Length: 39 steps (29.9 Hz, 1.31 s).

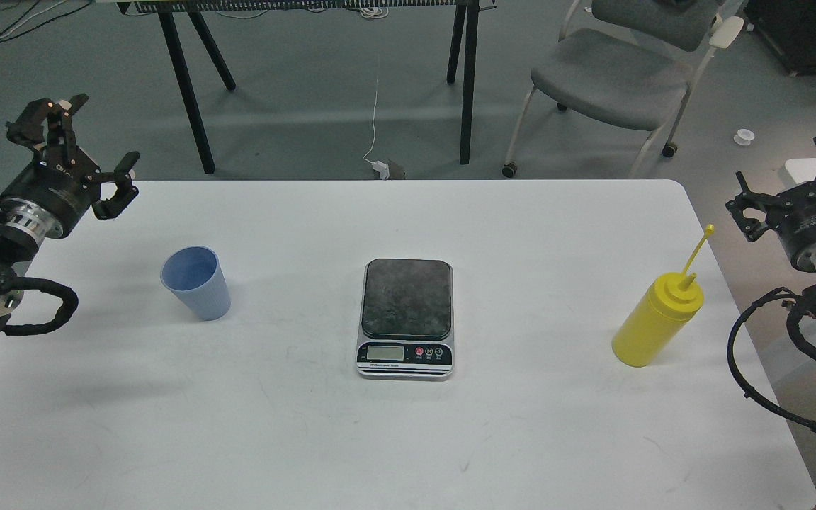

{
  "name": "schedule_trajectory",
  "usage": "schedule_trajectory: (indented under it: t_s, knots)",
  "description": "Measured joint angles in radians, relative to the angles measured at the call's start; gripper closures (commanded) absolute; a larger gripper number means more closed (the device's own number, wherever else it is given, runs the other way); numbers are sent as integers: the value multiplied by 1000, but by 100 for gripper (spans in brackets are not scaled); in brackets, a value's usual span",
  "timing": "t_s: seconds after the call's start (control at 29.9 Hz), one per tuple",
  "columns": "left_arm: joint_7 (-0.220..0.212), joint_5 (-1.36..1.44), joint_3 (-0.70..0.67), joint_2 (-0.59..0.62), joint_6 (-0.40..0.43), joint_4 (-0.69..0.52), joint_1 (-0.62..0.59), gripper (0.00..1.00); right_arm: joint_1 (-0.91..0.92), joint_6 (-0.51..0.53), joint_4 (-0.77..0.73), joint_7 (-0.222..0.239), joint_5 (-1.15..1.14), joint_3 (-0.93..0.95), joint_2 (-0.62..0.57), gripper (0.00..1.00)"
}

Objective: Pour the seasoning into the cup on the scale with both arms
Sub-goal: 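Reach the left gripper toward the light blue cup, then close the left gripper around the light blue cup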

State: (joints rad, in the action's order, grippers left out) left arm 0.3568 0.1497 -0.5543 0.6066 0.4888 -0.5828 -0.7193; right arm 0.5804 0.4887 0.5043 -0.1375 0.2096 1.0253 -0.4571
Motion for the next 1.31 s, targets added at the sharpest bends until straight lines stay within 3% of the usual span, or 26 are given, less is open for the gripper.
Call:
schedule_trajectory:
  t_s: [0.17, 0.27, 0.4, 0.54, 0.87, 1.07, 1.31]
  knots:
    - [4, 342, 1, 6, 0, -14, -11, 1, 5, 0, 0, -2, -3, -7, 11, 1]
    - [26, 481, 1, 48, -5, -92, -19, 3, 5, 0, 9, -3, -4, -7, 13, 1]
    - [41, 635, 3, 159, -114, -277, -22, 3, -3, 0, 57, -5, -4, -2, 2, 1]
    - [42, 958, 5, 184, -227, -350, -16, 4, -9, 0, 99, -5, -4, 3, -24, 1]
    - [44, 1599, 64, 190, -366, -346, -5, 15, -13, 0, 145, -4, -2, 8, -47, 1]
    - [33, 1658, 228, 179, -484, -295, -15, 27, -37, 0, 145, -4, -1, 8, -77, 1]
    - [40, 1654, 276, 137, -521, -213, -8, 35, -66, 0, 148, -6, 7, 21, -102, 1]
